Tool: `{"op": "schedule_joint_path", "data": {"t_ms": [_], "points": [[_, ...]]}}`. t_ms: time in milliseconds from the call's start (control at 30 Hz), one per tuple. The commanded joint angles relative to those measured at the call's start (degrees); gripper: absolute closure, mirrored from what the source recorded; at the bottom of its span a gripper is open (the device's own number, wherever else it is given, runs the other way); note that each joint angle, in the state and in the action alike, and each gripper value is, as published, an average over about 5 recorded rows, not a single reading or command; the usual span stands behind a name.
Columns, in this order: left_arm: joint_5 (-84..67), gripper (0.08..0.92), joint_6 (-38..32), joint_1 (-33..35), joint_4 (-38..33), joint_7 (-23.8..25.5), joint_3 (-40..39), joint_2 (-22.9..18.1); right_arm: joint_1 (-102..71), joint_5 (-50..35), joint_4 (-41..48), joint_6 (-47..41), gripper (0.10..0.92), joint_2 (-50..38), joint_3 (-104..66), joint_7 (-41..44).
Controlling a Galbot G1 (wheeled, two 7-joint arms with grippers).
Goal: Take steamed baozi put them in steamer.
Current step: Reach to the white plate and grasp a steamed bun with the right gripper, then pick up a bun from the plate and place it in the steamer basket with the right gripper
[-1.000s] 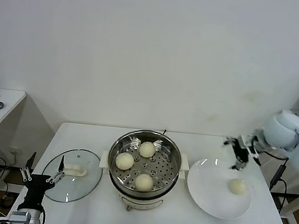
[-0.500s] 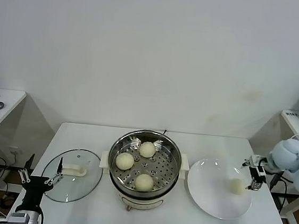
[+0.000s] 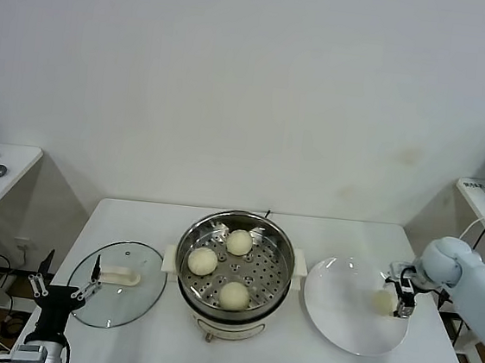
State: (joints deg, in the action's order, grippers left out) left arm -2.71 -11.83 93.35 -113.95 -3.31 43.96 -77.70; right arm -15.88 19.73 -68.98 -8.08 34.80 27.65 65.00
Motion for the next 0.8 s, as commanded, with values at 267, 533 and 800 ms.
{"op": "schedule_joint_path", "data": {"t_ms": [267,533,800], "points": [[0.0,0.177,0.0,0.1,-0.3,0.0,0.2,0.0,2.2,-0.3,-1.4,-1.8,0.482,0.2,1.9,0.0],[-0.3,0.177,0.3,-0.8,-0.6,0.0,-0.2,0.3,28.4,-17.8,-12.4,-7.6,0.506,-5.3,22.4,-0.9],[-0.4,0.177,0.4,-1.9,0.3,0.1,-1.2,0.6,63.7,-43.2,-24.0,-18.1,0.492,3.7,48.1,-6.7]]}}
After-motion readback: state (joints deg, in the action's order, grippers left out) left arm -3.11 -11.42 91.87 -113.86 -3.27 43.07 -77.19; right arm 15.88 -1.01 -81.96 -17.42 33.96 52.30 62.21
